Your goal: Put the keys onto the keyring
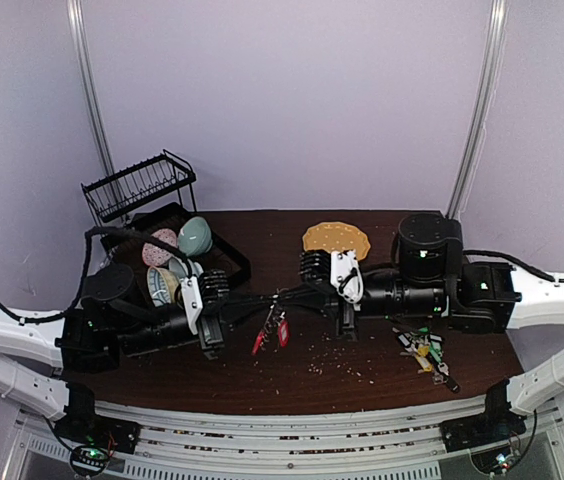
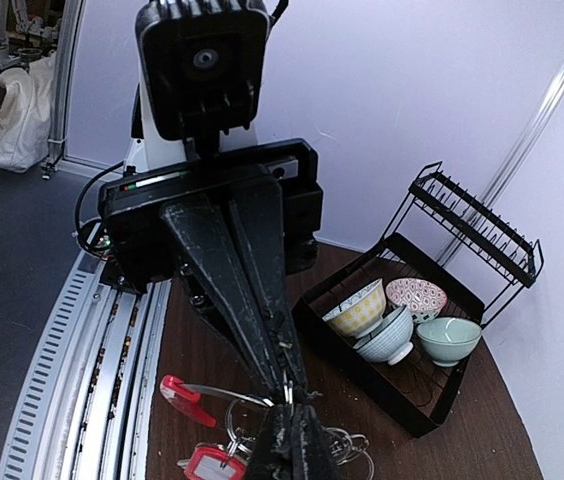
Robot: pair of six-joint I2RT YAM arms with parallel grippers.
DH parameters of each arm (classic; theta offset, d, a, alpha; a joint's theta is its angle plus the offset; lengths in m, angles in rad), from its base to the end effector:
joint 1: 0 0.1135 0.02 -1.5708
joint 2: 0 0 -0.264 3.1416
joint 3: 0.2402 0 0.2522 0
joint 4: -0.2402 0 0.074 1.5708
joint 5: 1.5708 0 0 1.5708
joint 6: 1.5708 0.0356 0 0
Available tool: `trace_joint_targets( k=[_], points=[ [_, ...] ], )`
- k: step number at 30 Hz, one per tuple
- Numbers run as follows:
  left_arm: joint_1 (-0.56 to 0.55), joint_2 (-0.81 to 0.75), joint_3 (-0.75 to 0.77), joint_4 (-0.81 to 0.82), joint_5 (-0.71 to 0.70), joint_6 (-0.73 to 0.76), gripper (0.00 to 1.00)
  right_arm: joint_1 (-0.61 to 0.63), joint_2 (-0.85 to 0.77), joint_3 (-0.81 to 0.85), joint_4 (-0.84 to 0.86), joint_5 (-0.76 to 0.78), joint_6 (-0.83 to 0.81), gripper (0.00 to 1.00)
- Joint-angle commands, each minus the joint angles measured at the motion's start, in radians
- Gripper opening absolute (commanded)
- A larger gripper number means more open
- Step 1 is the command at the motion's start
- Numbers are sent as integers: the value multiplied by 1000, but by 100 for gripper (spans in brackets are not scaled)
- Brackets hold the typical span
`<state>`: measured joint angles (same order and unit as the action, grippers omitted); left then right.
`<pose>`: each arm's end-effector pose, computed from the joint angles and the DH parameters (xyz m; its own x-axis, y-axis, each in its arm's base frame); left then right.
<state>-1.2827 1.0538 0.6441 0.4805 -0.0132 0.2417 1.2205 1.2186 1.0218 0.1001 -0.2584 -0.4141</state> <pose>0.0707 -0.2371 0.3082 0.2481 0.0052 -0.9687 0.9224 0.3043 0.2379 0.0906 0.2744 0.3618 0.3702 -0.1204 -0.9211 -0.9246 0.0486 -0.3779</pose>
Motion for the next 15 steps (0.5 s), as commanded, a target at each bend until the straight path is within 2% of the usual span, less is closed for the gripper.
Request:
trace_joint_targets(
  k=[1,4,8,11,15],
  points=[
    [3,1,12,72,42,40,0,10,0,9,30,-44,13,0],
    [-2,-19,-2,86,24,67,0,9,-6,2,26,-49,10,0],
    [-18,-54,-20,68,-27,191,0,9,-26,-24,32,-50,18,18],
    [-37,-81,-14,-23,-65,349,0,6,-49,-33,19,-44,29,30],
    [-89,-129,-19,-140,-89,575,0,-10,-92,-35,-16,-91,72,35]
  ],
)
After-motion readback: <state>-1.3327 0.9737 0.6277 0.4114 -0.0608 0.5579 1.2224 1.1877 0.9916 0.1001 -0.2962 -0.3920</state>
